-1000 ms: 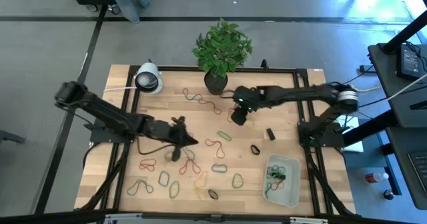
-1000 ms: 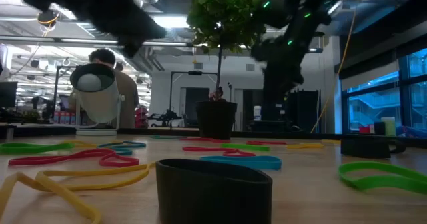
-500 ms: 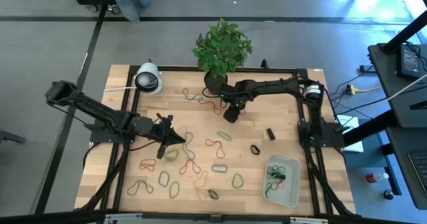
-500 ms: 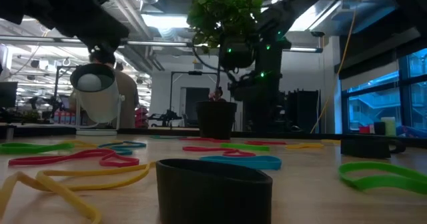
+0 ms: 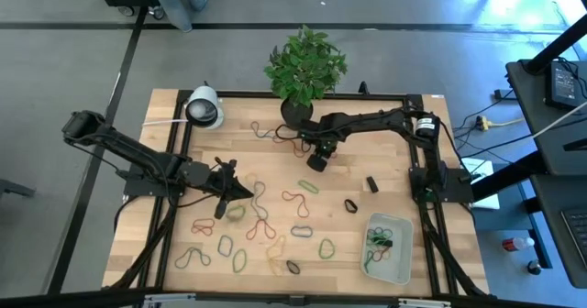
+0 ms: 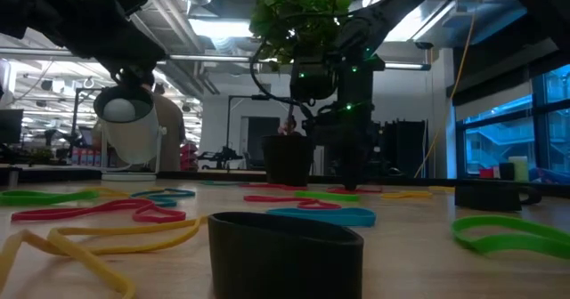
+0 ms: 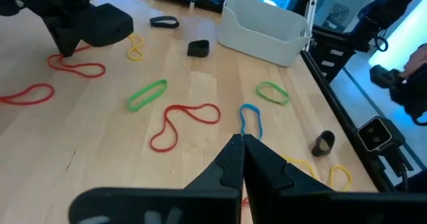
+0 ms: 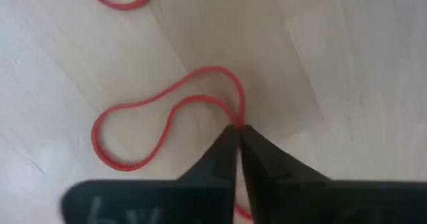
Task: Pick and place rubber bands into bin
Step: Put the red rubber band into the gray bin
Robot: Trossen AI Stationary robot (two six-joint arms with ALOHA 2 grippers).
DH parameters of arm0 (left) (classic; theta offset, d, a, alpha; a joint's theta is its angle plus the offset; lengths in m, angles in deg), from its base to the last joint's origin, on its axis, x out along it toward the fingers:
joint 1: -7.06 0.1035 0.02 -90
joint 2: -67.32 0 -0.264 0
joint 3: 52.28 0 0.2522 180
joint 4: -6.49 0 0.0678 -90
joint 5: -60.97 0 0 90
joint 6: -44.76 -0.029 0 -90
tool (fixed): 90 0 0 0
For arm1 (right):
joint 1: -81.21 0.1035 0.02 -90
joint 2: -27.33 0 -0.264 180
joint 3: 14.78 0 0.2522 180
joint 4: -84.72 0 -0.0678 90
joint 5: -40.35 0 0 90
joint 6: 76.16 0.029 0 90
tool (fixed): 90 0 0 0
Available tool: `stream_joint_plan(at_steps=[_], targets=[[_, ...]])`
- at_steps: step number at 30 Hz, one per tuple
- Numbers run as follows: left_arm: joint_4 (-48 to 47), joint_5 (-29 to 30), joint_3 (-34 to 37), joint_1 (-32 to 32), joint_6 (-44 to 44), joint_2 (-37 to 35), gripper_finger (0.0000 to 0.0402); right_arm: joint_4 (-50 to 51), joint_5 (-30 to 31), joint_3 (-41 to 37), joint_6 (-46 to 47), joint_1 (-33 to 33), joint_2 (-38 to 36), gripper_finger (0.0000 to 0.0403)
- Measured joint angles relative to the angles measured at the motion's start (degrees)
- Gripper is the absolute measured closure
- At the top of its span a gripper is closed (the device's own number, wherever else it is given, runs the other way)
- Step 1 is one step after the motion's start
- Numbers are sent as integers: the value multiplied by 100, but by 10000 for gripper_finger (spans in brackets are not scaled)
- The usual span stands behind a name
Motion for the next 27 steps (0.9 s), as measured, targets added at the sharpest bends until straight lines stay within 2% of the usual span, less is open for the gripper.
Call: stream_joint_plan(at_steps=[4,6,13,19,27], targets=[[-5,0,0,0,0,0,400,230,53,-33,38,165,-224,399],[1,0,0,0,25,0,400,660,-121,-96,198,284,-459,400],[23,-166,0,0,297,0,400,1080,-73,-153,819,847,-1671,401],[14,-216,-2,0,305,0,400,1597,-77,-183,1876,1596,-2788,402],[14,-216,-2,0,308,2,400,2461,-70,-175,3893,3110,-3905,403]])
